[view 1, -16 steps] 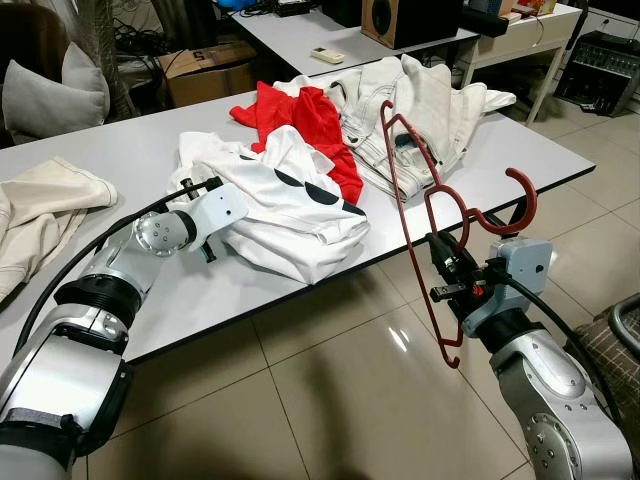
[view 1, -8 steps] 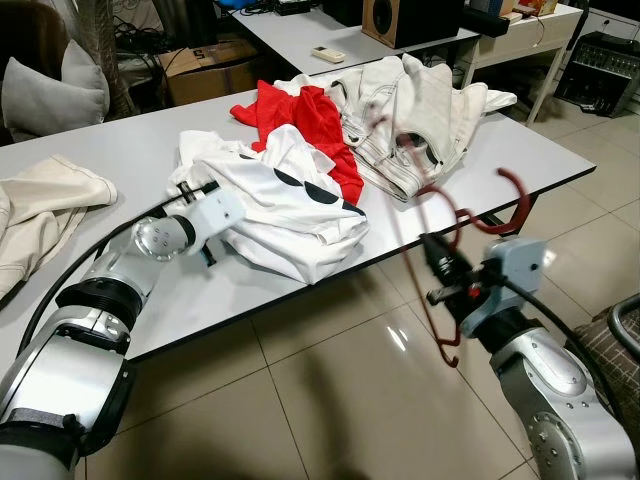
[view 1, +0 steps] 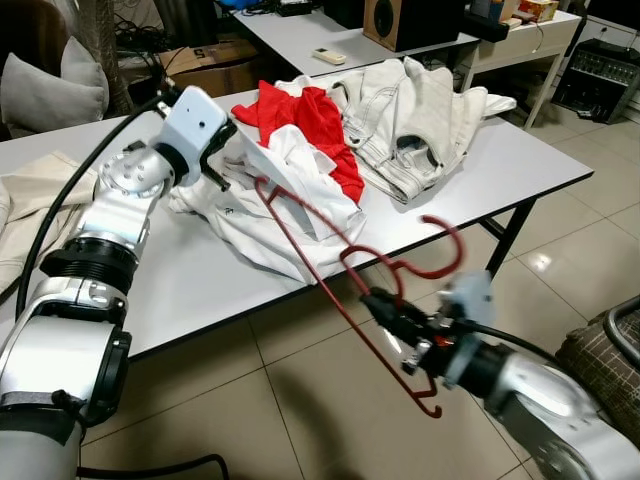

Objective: Hang hanger

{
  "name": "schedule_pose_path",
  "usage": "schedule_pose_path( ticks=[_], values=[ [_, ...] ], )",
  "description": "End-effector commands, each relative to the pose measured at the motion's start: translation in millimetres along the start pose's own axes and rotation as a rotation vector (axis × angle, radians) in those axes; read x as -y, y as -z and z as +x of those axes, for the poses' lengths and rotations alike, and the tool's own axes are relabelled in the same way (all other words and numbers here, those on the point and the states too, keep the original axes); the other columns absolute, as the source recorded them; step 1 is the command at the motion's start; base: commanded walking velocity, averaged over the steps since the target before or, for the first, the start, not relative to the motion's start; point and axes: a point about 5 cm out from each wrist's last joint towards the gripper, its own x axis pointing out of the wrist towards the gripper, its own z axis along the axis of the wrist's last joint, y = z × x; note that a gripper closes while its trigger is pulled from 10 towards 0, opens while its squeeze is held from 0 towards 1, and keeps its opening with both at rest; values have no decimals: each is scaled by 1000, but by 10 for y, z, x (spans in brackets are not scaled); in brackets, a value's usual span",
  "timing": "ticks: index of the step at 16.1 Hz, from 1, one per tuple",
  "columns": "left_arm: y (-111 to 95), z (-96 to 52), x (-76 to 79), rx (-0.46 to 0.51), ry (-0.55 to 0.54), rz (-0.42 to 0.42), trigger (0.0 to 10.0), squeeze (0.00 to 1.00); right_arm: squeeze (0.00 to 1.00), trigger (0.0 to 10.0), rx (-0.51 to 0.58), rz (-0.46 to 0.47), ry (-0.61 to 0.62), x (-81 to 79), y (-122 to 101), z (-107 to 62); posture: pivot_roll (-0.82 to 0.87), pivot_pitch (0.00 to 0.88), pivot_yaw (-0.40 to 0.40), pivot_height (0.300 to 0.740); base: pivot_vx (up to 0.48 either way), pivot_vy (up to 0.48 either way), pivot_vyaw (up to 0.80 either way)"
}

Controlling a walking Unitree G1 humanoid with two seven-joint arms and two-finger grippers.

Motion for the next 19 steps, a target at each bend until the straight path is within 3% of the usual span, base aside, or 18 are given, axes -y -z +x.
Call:
schedule_pose_path(
  ticks=[1,5,9,10,14,16,18,19],
  values=[
    [-77,-49,-71,20,14,26,0,0,0,0,-38,-3,33,63,32,53,-215,0,63,740,0,0,0],
    [-110,-134,-17,22,95,89,0,0,0,0,-56,72,59,187,4,151,-229,0,74,740,0,0,0],
    [-148,-151,43,22,118,103,0,0,0,0,-104,101,72,324,53,333,-210,0,57,740,0,0,0],
    [-148,-169,45,0,114,140,0,0,0,0,-86,132,92,347,-5,374,-194,0,42,740,0,0,0],
    [-98,-223,61,-42,116,171,0,0,0,0,-15,357,286,457,43,376,-203,0,57,740,0,0,0],
    [-72,-241,58,-58,111,182,0,0,0,0,28,428,293,449,22,366,-209,0,65,740,0,0,0],
    [-31,-275,38,-83,91,191,0,0,0,0,66,624,277,386,49,302,-216,0,70,740,0,0,0],
    [-32,-278,35,-83,87,191,0,0,0,0,55,644,277,377,72,293,-216,0,69,740,0,0,0]
  ],
)
